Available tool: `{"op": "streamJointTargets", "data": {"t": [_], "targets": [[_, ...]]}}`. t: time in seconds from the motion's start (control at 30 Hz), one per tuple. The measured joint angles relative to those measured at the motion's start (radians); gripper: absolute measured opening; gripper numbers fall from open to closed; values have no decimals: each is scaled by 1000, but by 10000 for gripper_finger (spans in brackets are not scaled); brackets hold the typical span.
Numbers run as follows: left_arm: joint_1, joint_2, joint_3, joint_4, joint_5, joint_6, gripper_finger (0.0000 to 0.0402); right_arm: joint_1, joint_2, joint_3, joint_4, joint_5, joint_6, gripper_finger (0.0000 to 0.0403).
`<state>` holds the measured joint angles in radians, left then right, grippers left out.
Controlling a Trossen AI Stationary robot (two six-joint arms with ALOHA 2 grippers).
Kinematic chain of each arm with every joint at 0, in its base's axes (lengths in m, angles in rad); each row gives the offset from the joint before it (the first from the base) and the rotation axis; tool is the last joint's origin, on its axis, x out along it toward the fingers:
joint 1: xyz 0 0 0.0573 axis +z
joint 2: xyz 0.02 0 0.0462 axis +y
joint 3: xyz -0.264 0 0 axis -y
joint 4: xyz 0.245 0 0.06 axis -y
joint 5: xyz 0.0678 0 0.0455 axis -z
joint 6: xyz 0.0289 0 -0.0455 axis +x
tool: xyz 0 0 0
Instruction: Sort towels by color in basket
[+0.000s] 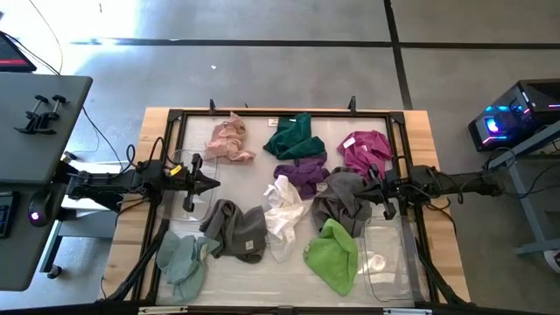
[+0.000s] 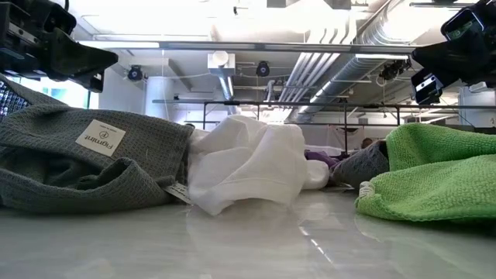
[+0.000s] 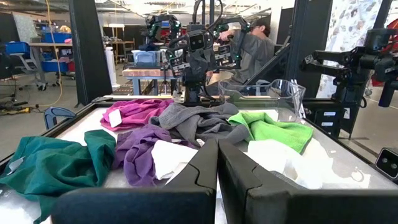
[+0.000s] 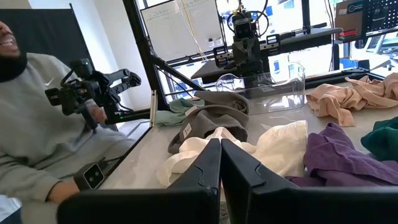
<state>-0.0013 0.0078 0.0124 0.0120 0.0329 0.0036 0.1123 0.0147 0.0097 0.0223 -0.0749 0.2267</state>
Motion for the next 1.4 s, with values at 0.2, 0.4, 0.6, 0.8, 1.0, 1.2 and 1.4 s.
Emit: {"op": "streamJointTargets", "data": {"t": [0.2, 0.4, 0.6, 0.8, 1.0, 1.2, 1.4], "targets": [[0, 0, 0, 0, 0, 0, 1, 0, 0, 0, 0, 0, 0, 1], [0, 0, 0, 6, 0, -26, 1, 0, 0, 0, 0, 0, 0, 1], [0, 0, 0, 21, 1, -252, 1, 0, 0, 0, 0, 0, 0, 1], [-1, 14, -1, 293, -25, -235, 1, 0, 0, 0, 0, 0, 0, 1], [9, 147, 28, 448, -213, -83, 1, 0, 0, 0, 0, 0, 0, 1], [68, 471, 216, 356, -355, -38, 1, 0, 0, 0, 0, 0, 0, 1], [159, 814, 606, -76, -494, -13, 1, 0, 0, 0, 0, 0, 0, 1]]}}
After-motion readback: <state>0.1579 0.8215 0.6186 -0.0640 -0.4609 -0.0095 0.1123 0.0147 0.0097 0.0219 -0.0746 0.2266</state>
